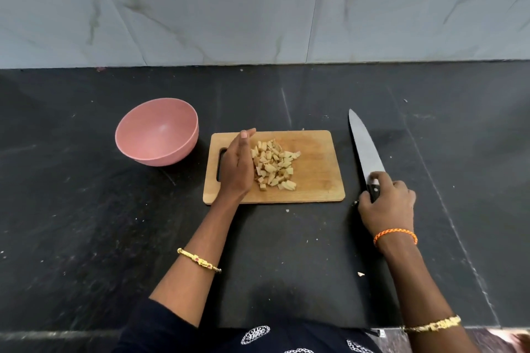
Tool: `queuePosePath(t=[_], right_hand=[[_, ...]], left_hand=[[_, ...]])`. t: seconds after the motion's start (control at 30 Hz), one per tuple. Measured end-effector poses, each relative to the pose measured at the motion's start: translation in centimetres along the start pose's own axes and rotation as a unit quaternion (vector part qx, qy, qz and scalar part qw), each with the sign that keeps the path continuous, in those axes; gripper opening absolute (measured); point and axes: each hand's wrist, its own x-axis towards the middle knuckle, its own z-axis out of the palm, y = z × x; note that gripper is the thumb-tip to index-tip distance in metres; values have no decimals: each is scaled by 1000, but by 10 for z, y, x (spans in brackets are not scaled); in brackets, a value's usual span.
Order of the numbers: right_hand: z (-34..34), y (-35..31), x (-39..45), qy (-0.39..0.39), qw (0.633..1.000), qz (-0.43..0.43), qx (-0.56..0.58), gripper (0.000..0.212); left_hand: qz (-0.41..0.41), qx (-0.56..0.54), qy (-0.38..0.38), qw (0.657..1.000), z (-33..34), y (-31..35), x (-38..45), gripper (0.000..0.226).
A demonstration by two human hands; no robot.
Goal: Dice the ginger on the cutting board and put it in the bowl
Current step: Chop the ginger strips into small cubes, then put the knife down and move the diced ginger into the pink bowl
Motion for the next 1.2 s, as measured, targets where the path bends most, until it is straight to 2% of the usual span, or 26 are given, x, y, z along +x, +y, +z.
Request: queuePosePath(t=[0.13,0.2,0.23,0.3,0.4,0.47,0.53,0.63,0.7,0.8,0.97,1.1,1.2], right_hand=[[0,-2,-2,42,999,9,-6,22],[0,-14,-2,86,994,-44,41,24],[2,-24,-1,83,990,-85,73,26],[10,-47,1,-2,982,-163,97,41],[32,-77,6,-147,951,-270,23,89],[43,-89,9,-193,934,-299,-21,114],[46,-93,14,-211,925,-306,-81,126],[41,-97,25,-211,904,-320,-188,127],[35,-102,31,-239,899,-309,-200,126],[31,-109,40,-283,894,-297,-178,117],[34,-122,50,-316,881,-303,-179,106],[33,-133,52,-333,874,-304,-181,97],[35,-136,57,-332,879,-302,-162,84]], left_hand=[[-9,-27,-36,999,-8,0,10,58],[-11,-43,-14,999,-12,-1,11,56],[-15,-53,1,998,-13,-1,11,55],[-20,-58,10,998,-12,0,8,53],[-13,-21,-22,999,-8,4,3,48],[0,57,-69,996,-11,8,4,38],[16,166,-140,976,-18,13,6,44],[-11,335,-265,904,-29,26,11,81],[-39,396,-322,859,-33,36,18,101],[-71,403,-344,845,-30,45,28,115],[-77,452,-359,813,-14,57,35,97],[-58,470,-332,816,-5,60,37,92],[-57,459,-310,830,-5,60,37,83]])
